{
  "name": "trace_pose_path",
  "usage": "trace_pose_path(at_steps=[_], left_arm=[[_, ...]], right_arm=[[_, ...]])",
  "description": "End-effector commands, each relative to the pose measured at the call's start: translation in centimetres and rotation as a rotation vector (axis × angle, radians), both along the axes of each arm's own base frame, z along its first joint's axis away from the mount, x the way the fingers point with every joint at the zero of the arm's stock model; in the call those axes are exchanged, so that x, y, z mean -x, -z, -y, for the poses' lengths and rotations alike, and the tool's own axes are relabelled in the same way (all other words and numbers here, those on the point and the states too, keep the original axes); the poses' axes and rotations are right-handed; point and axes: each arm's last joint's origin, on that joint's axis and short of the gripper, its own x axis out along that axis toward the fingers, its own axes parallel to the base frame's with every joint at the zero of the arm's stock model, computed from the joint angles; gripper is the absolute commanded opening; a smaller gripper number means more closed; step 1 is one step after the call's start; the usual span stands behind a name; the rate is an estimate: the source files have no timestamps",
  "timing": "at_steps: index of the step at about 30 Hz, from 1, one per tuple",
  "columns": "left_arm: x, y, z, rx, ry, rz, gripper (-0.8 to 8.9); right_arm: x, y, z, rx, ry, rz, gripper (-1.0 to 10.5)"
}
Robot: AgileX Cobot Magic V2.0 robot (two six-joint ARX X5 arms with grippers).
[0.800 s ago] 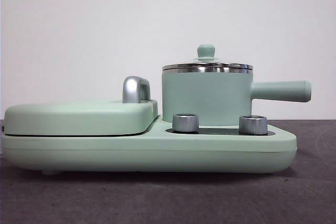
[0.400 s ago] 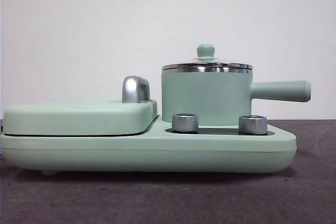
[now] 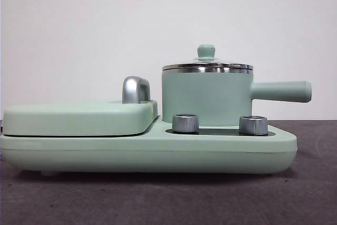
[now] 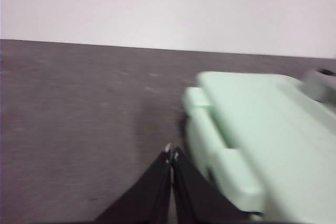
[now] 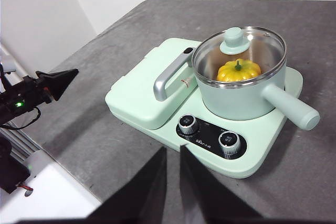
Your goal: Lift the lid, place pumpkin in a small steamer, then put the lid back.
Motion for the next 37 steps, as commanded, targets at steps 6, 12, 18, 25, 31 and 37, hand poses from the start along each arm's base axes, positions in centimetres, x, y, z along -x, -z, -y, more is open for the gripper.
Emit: trace_pose_path(at_steps=[6,12,18,25,31,37], left_arm=[[-0.10,1.01,-0.17,-0.011,-0.106,-0.053,0.06],[-0.02,1.52,-0.09,-0.014,-0.099,-0.108,0.06],[-0.02,1.50,-0.07,-0.014,-0.096,-0.105,0.06],[-0.02,1.49,-0.07,-0.014,-0.096,-0.105,0.06],[-0.02,1.49,-0.07,-0.013,-0.097,-0.105,0.06],[-0.01,1.49,-0.07,-0.014,-0.096,-0.105,0.06]], right_arm=[[0.06,-0.29,0.02,-0.005,-0.008,0.018,0.4],[0.06,-0.29,0.02,-0.005,-0.008,0.018,0.4],[0.06,-0.29,0.02,-0.005,-0.008,0.018,0.4],[0.06,-0.29,0.02,-0.005,-0.008,0.018,0.4],[0.06,-0.29,0.02,-0.005,-0.008,0.018,0.4],[0.13,-0.01,0.12,-0.012,0.028,0.026,0.4]])
